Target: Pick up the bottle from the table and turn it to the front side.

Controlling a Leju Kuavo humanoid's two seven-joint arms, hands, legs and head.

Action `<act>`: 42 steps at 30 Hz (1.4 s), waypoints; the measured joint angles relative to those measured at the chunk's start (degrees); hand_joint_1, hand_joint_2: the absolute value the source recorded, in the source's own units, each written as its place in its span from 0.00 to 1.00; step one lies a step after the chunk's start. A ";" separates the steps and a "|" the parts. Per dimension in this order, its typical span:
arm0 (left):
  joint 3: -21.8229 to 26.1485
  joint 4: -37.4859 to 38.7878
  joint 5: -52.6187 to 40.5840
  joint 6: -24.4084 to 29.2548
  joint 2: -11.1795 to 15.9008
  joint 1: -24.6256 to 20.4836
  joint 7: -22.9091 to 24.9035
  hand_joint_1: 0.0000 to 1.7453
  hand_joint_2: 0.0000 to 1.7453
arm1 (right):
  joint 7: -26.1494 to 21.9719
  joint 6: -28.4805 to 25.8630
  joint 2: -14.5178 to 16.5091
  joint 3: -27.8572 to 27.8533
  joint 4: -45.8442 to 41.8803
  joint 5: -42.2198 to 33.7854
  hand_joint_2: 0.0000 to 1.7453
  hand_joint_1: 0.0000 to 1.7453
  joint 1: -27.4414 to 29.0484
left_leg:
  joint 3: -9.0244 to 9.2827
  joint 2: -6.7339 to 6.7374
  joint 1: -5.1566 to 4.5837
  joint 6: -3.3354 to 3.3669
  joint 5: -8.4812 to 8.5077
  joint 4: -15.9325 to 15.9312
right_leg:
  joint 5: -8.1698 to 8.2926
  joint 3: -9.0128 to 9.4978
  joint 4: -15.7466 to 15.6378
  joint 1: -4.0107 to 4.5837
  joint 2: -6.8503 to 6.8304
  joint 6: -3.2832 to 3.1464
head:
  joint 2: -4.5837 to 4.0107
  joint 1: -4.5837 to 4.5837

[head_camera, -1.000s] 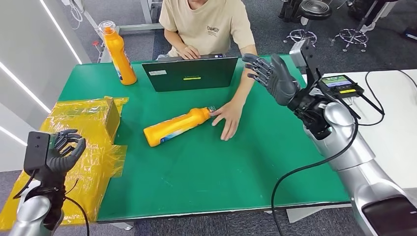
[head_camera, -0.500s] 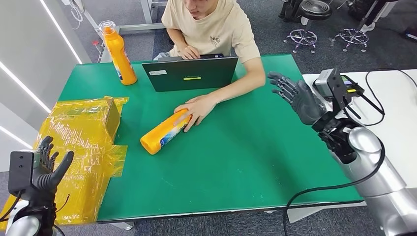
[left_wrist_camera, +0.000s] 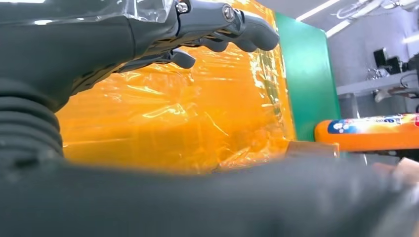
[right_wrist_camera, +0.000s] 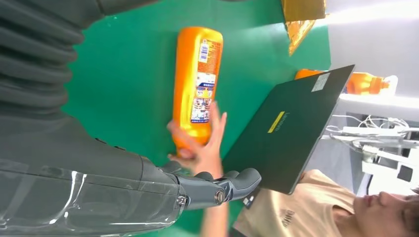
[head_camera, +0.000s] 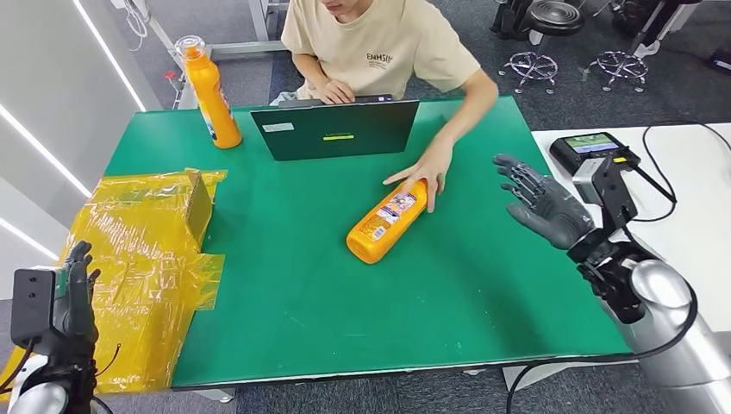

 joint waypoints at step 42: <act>-2.02 4.56 2.39 -1.23 0.21 -6.42 0.11 0.00 0.00 | 2.19 -1.59 0.15 -7.72 -1.90 5.21 1.00 0.00 5.88 | 0.00 0.08 0.00 -0.01 0.01 0.00 | 0.02 0.01 0.02 0.00 0.06 -0.01 | 0.00 0.01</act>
